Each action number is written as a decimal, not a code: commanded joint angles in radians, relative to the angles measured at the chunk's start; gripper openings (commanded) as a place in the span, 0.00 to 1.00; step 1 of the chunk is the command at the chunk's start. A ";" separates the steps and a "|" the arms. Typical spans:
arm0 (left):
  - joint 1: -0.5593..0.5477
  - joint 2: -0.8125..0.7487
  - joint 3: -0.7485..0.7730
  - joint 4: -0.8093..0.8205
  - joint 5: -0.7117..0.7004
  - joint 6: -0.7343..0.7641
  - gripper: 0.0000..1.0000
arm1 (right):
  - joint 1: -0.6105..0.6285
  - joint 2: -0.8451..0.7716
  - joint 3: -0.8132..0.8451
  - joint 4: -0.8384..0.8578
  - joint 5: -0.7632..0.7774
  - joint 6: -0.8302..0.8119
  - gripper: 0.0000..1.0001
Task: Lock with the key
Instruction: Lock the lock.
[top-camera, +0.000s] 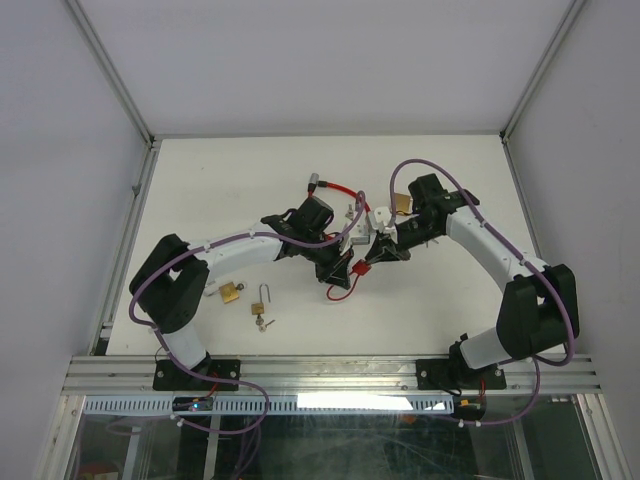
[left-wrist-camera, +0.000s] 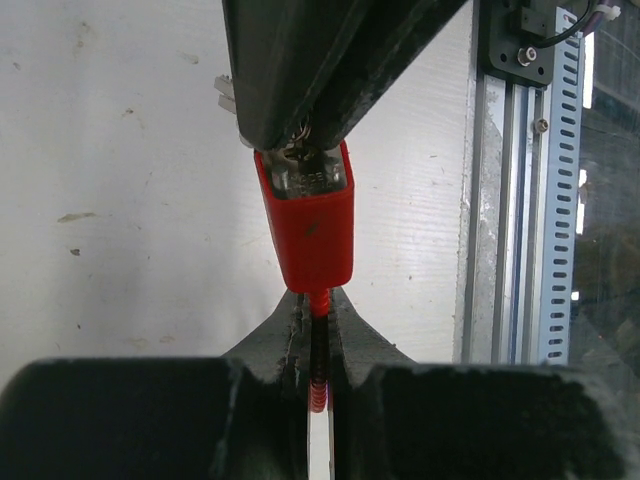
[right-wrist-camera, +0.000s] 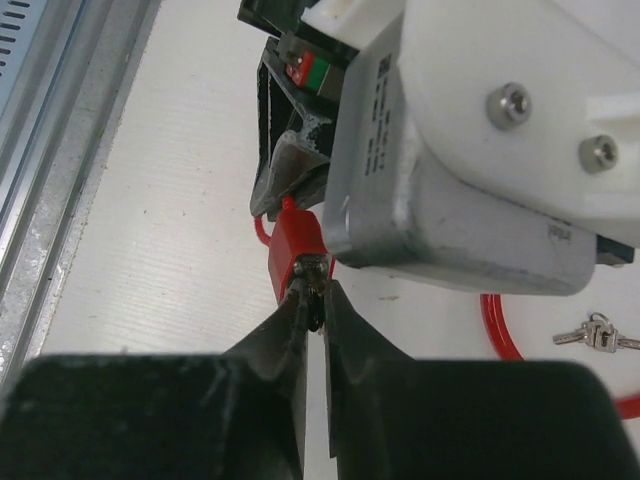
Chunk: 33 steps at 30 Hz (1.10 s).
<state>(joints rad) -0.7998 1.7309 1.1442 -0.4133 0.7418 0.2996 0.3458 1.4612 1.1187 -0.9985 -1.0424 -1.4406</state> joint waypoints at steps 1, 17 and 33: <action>-0.009 -0.063 0.023 0.040 0.044 0.024 0.00 | 0.005 0.000 0.016 -0.011 -0.001 -0.025 0.00; -0.009 -0.188 -0.306 0.560 -0.132 -0.213 0.58 | -0.047 -0.083 -0.070 0.092 -0.098 0.101 0.00; -0.126 -0.136 -0.676 1.568 -0.552 -0.446 0.88 | -0.071 -0.110 -0.094 0.125 -0.180 0.178 0.00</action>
<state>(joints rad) -0.9112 1.5352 0.4477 0.9306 0.2695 -0.0963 0.2783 1.3918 1.0317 -0.9134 -1.1538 -1.2961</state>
